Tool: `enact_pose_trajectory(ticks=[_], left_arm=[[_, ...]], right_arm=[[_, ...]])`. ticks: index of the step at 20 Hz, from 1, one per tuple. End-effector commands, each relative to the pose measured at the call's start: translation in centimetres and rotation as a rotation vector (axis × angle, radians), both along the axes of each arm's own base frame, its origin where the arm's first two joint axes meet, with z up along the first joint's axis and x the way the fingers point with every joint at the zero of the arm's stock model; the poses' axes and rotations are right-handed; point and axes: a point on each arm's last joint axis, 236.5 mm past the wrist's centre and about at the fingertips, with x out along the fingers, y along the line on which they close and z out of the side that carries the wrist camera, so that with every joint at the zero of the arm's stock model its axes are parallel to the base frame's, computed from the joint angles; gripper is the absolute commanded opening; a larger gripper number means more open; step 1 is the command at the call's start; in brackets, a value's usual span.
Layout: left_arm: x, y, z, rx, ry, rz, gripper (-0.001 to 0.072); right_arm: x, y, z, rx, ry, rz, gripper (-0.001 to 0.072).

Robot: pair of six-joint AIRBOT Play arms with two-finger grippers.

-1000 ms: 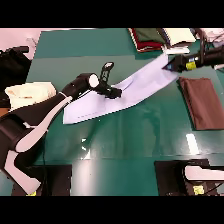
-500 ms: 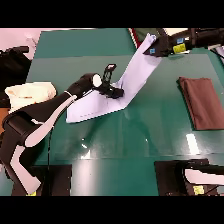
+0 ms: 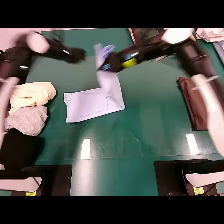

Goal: Fold the shirts.

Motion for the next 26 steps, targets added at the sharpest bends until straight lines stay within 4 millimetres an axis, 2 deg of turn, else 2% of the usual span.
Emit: enact_pose_trajectory(ticks=[1,2,3,4,5,8,11,12,13,14,15,17,19,21,24,26], left_arm=[[-2.7,8.5,8.1,0.073,-0.154,0.145,0.0022],[-3.4,9.1,9.0,0.087,-0.171,0.154,0.0022],[-3.9,9.5,9.6,0.112,-0.183,0.153,0.0022],[-4.4,9.5,9.7,0.111,-0.178,0.150,0.0022],[-4.6,9.4,9.6,0.111,-0.168,0.146,0.0022],[-4.7,8.6,9.0,0.077,-0.146,0.128,0.0022],[-4.6,7.9,8.6,0.058,-0.143,0.110,0.0022],[-4.6,7.7,8.6,0.052,-0.144,0.102,0.0022],[-4.6,7.5,8.5,0.043,-0.143,0.099,0.0022],[-4.5,7.3,8.5,0.036,-0.143,0.094,0.0022],[-4.4,7.2,8.3,0.034,-0.140,0.089,0.0022],[-4.2,6.9,7.9,0.023,-0.129,0.083,0.0022],[-4.0,6.5,7.4,0.012,-0.117,0.074,0.0022],[-3.8,5.6,6.9,0.001,-0.108,0.044,0.0022],[-4.1,3.5,6.2,0.014,-0.110,-0.011,0.0022],[-4.7,1.6,6.2,0.013,-0.112,-0.052,0.0022]], right_arm=[[-2.5,9.9,-2.3,0.127,-0.019,0.079,0.0261],[-2.6,10.8,-2.9,0.118,-0.028,0.097,0.0263],[-2.2,10.7,-3.4,0.088,-0.052,0.110,0.0262],[-1.4,9.8,-4.1,0.045,-0.059,0.108,0.0262],[-0.4,8.0,-5.1,-0.018,-0.058,0.098,0.0262],[3.4,-0.2,-10.0,-0.226,0.008,0.002,0.0262],[6.7,-11.2,-16.0,-0.400,0.156,-0.198,0.0272],[7.2,-14.1,-17.8,-0.406,0.223,-0.253,0.0465],[7.5,-16.0,-19.2,-0.395,0.300,-0.301,0.0673],[7.7,-17.6,-20.7,-0.371,0.384,-0.350,0.0682],[7.7,-18.2,-21.9,-0.345,0.446,-0.370,0.0680],[7.6,-18.2,-24.2,-0.313,0.539,-0.378,0.0678],[7.5,-16.3,-25.7,-0.272,0.600,-0.360,0.0676],[7.2,-13.2,-26.7,-0.265,0.611,-0.308,0.0651],[6.7,-7.4,-27.3,-0.249,0.589,-0.210,0.0609],[6.3,-3.6,-27.3,-0.211,0.570,-0.146,0.0404]])
